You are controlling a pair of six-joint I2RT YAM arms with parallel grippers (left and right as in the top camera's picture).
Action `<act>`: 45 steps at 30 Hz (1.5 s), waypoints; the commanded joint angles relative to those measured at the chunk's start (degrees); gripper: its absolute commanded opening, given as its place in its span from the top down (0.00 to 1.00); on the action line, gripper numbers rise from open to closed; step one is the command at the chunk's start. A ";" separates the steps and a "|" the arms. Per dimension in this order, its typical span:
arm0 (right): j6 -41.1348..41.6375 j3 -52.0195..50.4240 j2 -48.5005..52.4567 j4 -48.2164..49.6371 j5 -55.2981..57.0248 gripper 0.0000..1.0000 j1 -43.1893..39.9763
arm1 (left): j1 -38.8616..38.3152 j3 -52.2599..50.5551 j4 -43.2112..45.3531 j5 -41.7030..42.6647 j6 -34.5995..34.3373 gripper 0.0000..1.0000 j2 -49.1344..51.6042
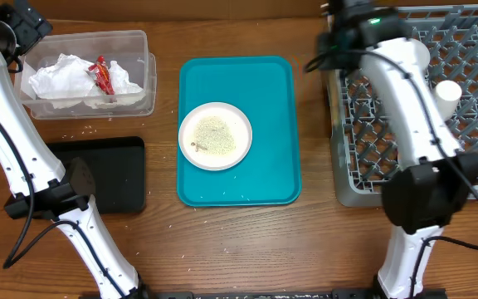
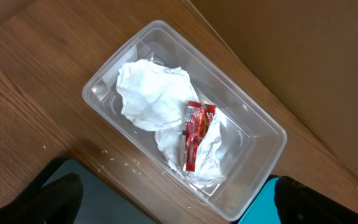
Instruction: Sort waste into correct bins and load items into the dishwasher
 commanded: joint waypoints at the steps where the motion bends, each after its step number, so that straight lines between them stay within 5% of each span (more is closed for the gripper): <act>1: -6.29 0.22 -0.57 -0.44 -2.32 0.96 -4.94 | 0.22 0.11 -0.09 -0.39 1.29 0.00 -0.17; 7: -12.96 -0.13 -0.52 -0.81 -18.75 0.96 -11.54 | 0.22 0.11 -0.09 -0.39 1.29 0.00 -0.17; 20: -13.79 -9.29 -0.50 1.64 -20.85 0.84 -13.51 | 0.22 0.11 -0.09 -0.39 1.29 0.00 -0.17; 25: -12.83 -9.90 -0.52 2.05 -20.83 0.60 -12.46 | 0.22 0.11 -0.09 -0.39 1.29 0.00 -0.17; 35: -0.28 -9.16 -4.13 2.62 -27.85 0.48 -12.83 | 0.22 0.11 -0.09 -0.37 1.29 0.00 -0.17; 40: 6.21 -6.19 -9.60 2.43 -26.77 0.14 -17.38 | 0.22 0.11 -0.09 -0.39 1.29 0.00 -0.17; 45: 12.79 -5.16 -14.34 2.32 -23.98 0.00 -26.95 | 0.22 0.11 -0.09 -0.39 1.29 0.00 -0.17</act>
